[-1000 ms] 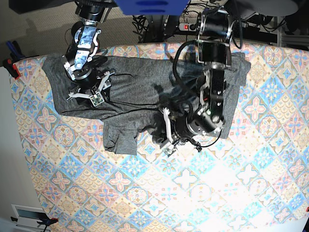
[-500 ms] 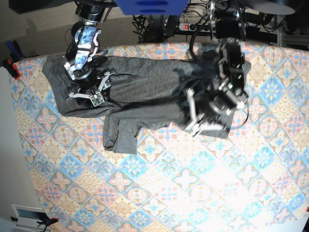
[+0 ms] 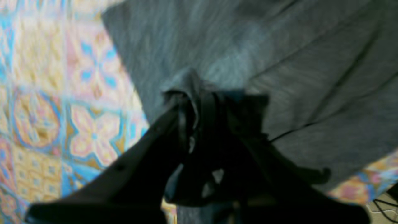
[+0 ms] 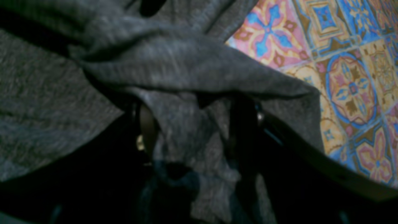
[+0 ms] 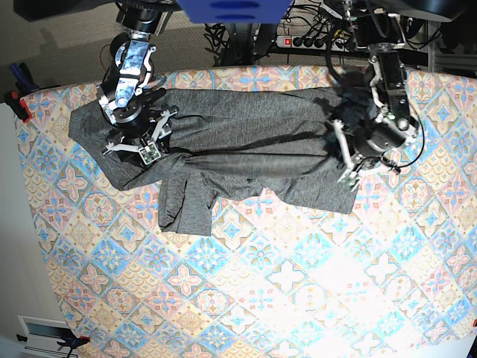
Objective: Layout the t-shirt on the table in an organized manner, then fold the t-shirt properly
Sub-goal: 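Pull the gathered fabric with the left gripper toward the shirt edge, then move the right gripper to the shirt corner and grasp it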
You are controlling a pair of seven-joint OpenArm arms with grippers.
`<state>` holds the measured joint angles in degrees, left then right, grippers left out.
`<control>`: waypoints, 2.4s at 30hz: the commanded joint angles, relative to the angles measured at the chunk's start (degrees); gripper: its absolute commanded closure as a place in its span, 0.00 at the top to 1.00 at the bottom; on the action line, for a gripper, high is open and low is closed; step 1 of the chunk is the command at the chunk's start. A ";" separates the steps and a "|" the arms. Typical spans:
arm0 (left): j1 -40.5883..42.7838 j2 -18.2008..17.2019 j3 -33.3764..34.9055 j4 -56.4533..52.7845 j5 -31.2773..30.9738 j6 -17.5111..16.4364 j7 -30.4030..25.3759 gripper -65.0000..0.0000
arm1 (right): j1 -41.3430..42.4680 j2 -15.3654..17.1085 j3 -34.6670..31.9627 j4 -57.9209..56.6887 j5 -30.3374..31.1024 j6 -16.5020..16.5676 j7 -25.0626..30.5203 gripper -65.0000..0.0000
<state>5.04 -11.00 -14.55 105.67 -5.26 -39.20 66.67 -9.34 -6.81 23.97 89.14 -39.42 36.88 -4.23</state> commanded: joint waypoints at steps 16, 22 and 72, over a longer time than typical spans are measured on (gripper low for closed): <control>-2.18 -2.93 1.14 -8.30 0.20 0.21 -5.53 0.06 | -2.22 0.17 4.56 9.01 -2.73 -0.62 -3.46 0.49; -2.88 -2.58 1.40 -8.22 -0.59 0.21 -5.27 0.06 | -2.48 -1.32 4.39 11.30 -2.91 -0.44 -3.55 0.49; -10.80 8.32 6.59 -33.89 19.72 0.65 -14.24 0.06 | -14.35 -1.50 -15.75 25.01 -3.70 0.96 -3.46 0.49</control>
<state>-7.77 -1.76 -7.84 73.01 6.92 -39.42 42.94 -24.51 -8.25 8.25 113.01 -43.81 38.89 -9.43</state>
